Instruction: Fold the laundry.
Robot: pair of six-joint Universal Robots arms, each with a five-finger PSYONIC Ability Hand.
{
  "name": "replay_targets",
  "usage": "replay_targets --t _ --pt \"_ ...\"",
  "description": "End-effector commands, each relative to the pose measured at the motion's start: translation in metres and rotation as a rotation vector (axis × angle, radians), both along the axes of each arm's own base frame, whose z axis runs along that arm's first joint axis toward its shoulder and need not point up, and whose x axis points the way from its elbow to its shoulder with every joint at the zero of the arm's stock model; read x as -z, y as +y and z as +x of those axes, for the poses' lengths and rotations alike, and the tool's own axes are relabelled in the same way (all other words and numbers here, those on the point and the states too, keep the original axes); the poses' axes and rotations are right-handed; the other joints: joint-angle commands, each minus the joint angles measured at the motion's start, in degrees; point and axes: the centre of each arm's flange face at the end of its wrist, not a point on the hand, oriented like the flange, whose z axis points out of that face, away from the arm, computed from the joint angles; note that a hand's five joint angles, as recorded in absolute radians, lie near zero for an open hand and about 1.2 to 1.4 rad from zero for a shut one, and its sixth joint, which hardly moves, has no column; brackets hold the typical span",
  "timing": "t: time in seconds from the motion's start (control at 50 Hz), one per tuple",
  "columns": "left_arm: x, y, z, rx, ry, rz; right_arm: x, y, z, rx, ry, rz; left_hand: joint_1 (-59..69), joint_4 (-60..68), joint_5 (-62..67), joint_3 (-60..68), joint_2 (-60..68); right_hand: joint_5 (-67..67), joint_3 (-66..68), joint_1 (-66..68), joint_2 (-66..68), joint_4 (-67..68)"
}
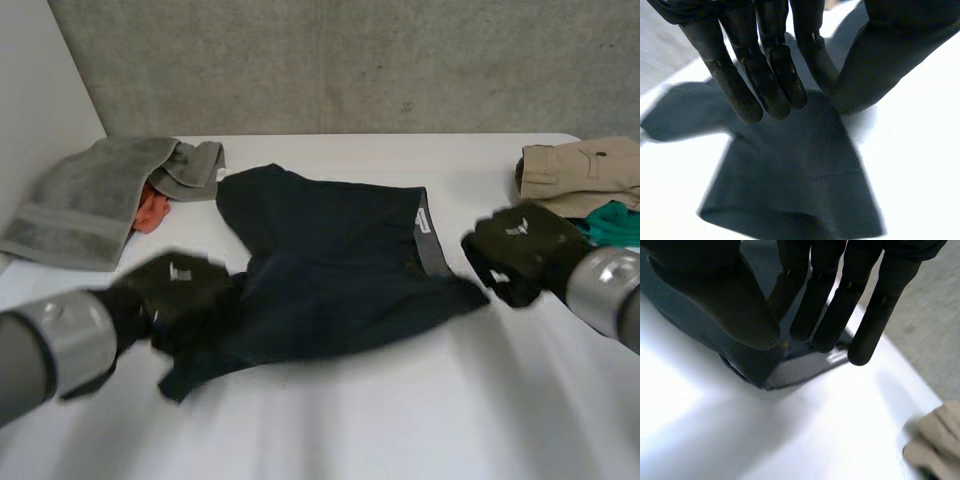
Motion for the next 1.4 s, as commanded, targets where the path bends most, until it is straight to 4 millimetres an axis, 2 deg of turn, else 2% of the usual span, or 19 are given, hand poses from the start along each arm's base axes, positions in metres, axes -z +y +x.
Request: replay_targets --t 0.02,0.1,0.2,0.22,0.28,0.34,0.36,0.4,0.42,0.44,0.5,0.54,0.6,0.8,0.88,1.12,1.18,1.22,1.4 --pt "-0.021 0.076 0.007 0.236 -0.105 0.215 -0.015 0.054 -0.025 -0.142 0.224 0.159 13.3 11.2 12.9 11.7 11.5 11.4 12.0 14.7 12.9 11.5" --pt "-0.027 0.075 0.007 0.277 -0.120 0.131 -0.017 0.054 -0.026 -0.211 0.220 0.118 13.3 11.2 12.9 11.7 11.5 11.4 12.0 14.7 12.9 11.5" --pt "-0.015 0.025 0.003 0.182 -0.115 0.052 -0.007 0.033 -0.020 -0.176 0.080 0.124 13.3 11.2 12.9 11.7 11.5 11.4 12.0 14.7 12.9 11.5" --pt "-0.013 0.018 0.002 0.169 -0.115 0.044 -0.006 0.029 -0.018 -0.171 0.064 0.113 13.3 11.2 12.9 11.7 11.5 7.0 7.7 10.3 8.6 7.2" --pt "-0.004 -0.006 -0.004 0.118 -0.125 0.023 0.001 0.016 -0.013 -0.128 0.002 0.083 13.3 11.2 12.9 11.7 11.5 -24.7 -24.0 -21.4 -23.2 -24.6" --pt "0.002 -0.020 -0.008 0.075 -0.125 0.021 0.006 0.010 -0.009 -0.091 -0.035 0.076 13.3 11.2 12.9 11.7 11.5 -43.4 -42.8 -40.1 -41.9 -43.3" --pt "0.006 -0.027 -0.009 0.043 -0.128 0.032 0.008 0.008 -0.007 -0.077 -0.056 0.076 13.3 11.2 12.9 11.7 11.5 -49.2 -48.5 -45.8 -47.6 -49.0" --pt "0.010 -0.030 -0.011 0.019 -0.126 0.047 0.010 0.009 -0.004 -0.075 -0.071 0.086 13.3 11.2 12.9 11.7 11.5 -49.2 -48.5 -45.9 -47.7 -49.1" --pt "0.015 -0.030 -0.013 -0.001 -0.124 0.069 0.013 0.011 -0.002 -0.086 -0.076 0.095 13.3 11.2 12.9 11.7 11.5 -49.1 -48.4 -45.7 -47.5 -48.9" --pt "0.016 -0.030 -0.014 -0.014 -0.119 0.074 0.015 0.012 -0.001 -0.092 -0.076 0.101 5.8 3.7 5.4 4.2 4.0 -48.9 -48.2 -45.5 -47.3 -48.7" --pt "0.017 -0.024 -0.016 -0.047 -0.098 0.069 0.023 0.013 0.001 -0.123 -0.059 0.090 -28.1 -30.2 -28.5 -29.7 -29.9 -48.5 -47.9 -45.2 -47.0 -48.4" --pt "0.017 -0.019 -0.015 -0.063 -0.092 0.058 0.030 0.012 0.002 -0.144 -0.041 0.094 -31.6 -33.7 -32.0 -33.2 -33.4 -46.4 -45.7 -43.0 -44.8 -46.2" --pt "0.016 -0.009 -0.012 -0.093 -0.099 0.025 0.047 0.013 0.003 -0.191 0.004 0.100 -53.3 -55.4 -53.7 -54.8 -55.1 -42.0 -41.3 -38.7 -40.4 -41.8" --pt "0.019 0.017 -0.003 -0.119 -0.096 -0.023 0.094 0.007 0.010 -0.253 0.026 0.094 -56.7 -58.8 -57.1 -58.2 -58.5 -32.6 -31.9 -29.2 -31.0 -32.4" --pt "0.020 0.023 -0.001 -0.126 -0.090 -0.019 0.103 0.002 0.012 -0.261 0.006 0.053 -56.7 -58.8 -57.1 -58.2 -58.5 -29.1 -28.4 -25.7 -27.5 -28.9" --pt "0.014 0.026 0.001 -0.147 -0.059 -0.028 0.118 -0.009 0.022 -0.246 -0.073 -0.009 -56.7 -58.8 -57.1 -58.2 -58.5 -12.9 -12.2 -9.6 -11.4 -12.7" --pt "0.014 0.025 0.002 -0.151 -0.057 -0.034 0.119 -0.009 0.024 -0.246 -0.074 -0.005 -56.7 -58.8 -57.1 -58.2 -58.5 -2.8 -2.1 0.5 -1.3 -2.7" --pt "0.014 0.024 0.002 -0.155 -0.054 -0.035 0.117 -0.011 0.025 -0.245 -0.076 -0.012 -56.7 -58.8 -57.1 -58.2 -58.5 11.3 12.0 14.7 12.9 11.5" --pt "0.016 0.022 0.002 -0.164 -0.055 -0.046 0.102 -0.016 0.033 -0.244 -0.136 0.004 -56.3 -58.5 -56.8 -57.9 -58.2 11.4 12.0 14.7 12.9 11.5"
